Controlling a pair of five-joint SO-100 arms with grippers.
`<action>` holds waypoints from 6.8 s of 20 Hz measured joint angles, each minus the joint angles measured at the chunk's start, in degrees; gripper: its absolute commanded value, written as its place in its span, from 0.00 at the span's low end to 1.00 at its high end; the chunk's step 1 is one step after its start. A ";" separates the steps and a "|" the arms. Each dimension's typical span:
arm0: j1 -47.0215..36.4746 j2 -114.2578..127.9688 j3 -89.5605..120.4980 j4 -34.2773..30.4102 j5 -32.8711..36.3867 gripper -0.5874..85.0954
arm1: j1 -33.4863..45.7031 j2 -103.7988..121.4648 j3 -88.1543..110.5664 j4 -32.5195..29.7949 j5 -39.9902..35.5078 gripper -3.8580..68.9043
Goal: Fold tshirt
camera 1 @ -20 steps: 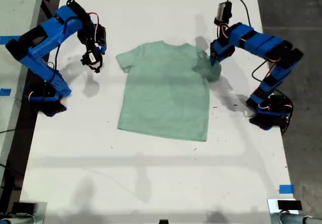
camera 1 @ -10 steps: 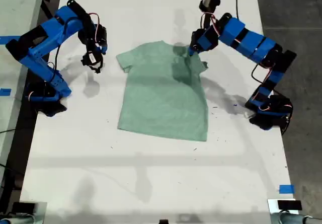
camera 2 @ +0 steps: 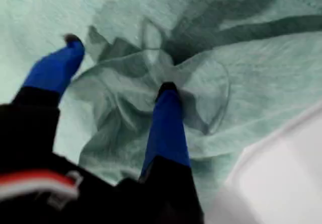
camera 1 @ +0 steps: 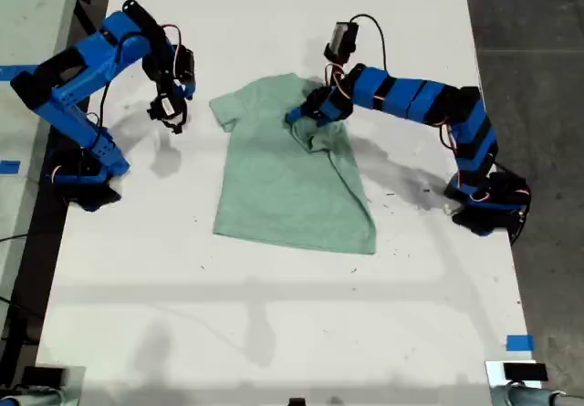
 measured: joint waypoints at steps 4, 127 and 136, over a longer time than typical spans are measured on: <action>0.35 0.00 0.00 0.00 0.09 0.08 | -0.44 2.02 -2.37 9.67 0.00 0.64; 35.86 1.49 10.28 -7.91 -15.47 0.31 | -28.21 23.47 13.45 16.52 14.85 0.02; 36.39 2.20 10.28 -7.82 -15.91 0.31 | -27.69 5.80 8.70 3.52 21.62 0.46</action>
